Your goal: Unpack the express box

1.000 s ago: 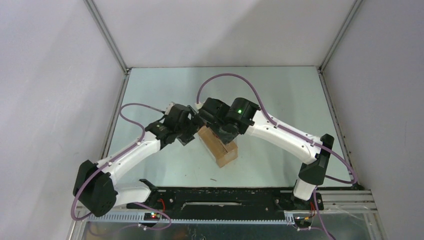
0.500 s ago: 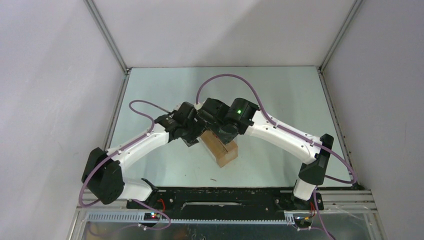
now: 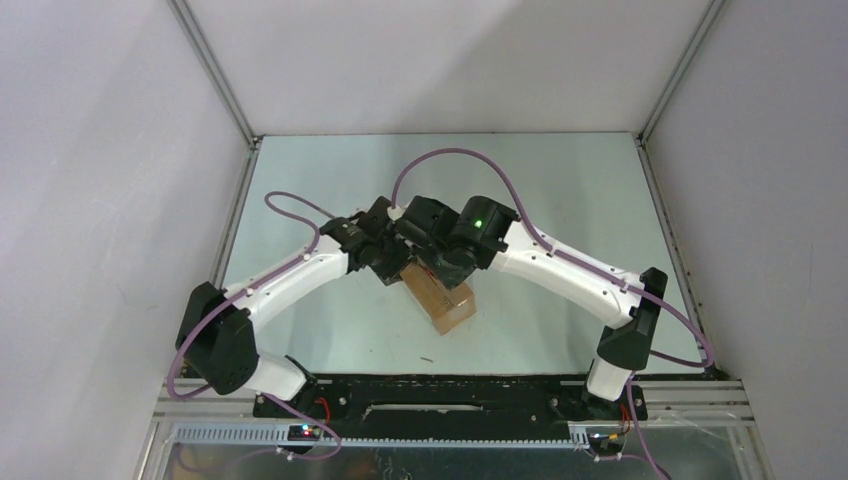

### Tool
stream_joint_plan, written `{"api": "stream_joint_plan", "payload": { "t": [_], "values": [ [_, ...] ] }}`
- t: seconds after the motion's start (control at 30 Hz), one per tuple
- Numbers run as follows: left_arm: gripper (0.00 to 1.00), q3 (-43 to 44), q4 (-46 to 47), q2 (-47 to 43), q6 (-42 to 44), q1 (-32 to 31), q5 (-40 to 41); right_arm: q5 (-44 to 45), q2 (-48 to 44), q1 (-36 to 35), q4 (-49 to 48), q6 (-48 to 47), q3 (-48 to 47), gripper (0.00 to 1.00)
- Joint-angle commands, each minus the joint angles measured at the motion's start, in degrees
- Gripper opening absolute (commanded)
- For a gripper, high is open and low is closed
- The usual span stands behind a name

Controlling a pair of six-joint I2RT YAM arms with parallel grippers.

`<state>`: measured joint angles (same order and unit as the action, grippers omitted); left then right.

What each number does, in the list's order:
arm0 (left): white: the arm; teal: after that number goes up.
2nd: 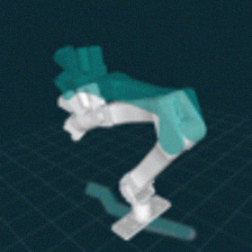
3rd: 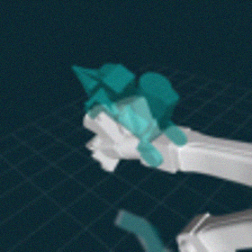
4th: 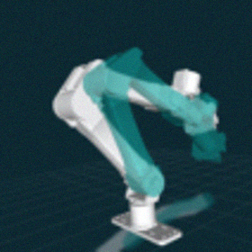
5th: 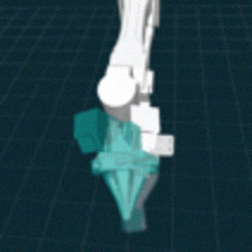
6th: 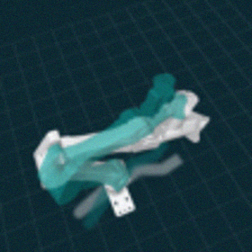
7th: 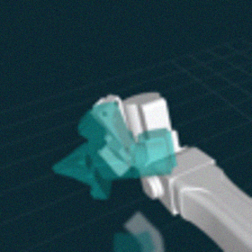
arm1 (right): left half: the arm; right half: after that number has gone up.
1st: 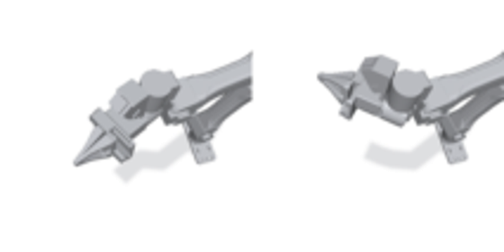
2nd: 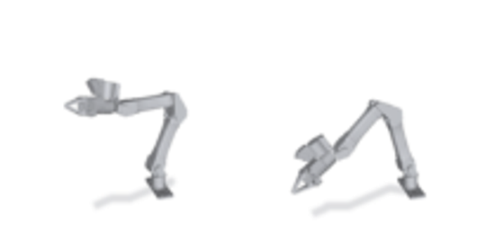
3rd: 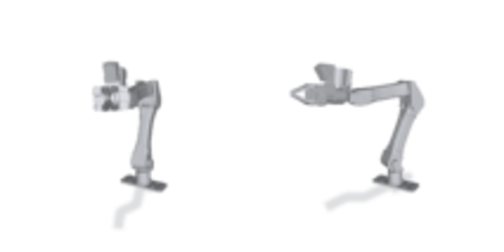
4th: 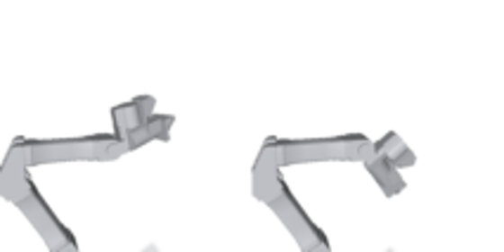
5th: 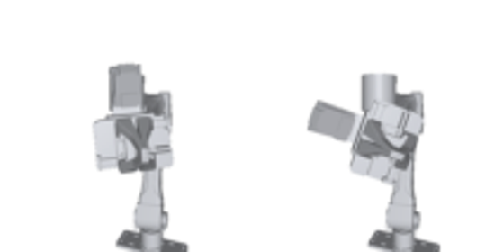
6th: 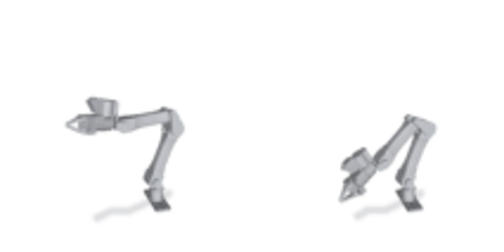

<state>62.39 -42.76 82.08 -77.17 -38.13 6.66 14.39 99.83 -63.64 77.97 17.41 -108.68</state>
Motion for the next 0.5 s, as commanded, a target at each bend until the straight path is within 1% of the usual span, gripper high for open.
{"api": "stream_joint_plan", "payload": {
  "t": [0.0, 0.07, 0.1, 0.47],
  "values": [
    [0.41, 3.0, -2.5, 0.4, -2.0, -0.3, 4.9, -0.9, -2.3, -0.4, 1.7, 0.4, -1.9, 0.00],
    [0.35, 3.1, -2.4, 0.3, -2.4, -0.3, 5.6, -1.4, -2.5, -0.4, 2.0, 0.6, -1.8, 0.00],
    [0.35, 3.3, -2.4, 0.4, -2.5, -0.4, 5.8, -1.7, -2.6, -0.4, 2.3, 0.8, -1.9, 0.00],
    [0.33, 5.6, -3.0, 0.2, -2.8, -0.3, 8.9, -1.8, -3.9, -0.5, 5.0, 2.3, -0.3, 0.00]
  ]
}}
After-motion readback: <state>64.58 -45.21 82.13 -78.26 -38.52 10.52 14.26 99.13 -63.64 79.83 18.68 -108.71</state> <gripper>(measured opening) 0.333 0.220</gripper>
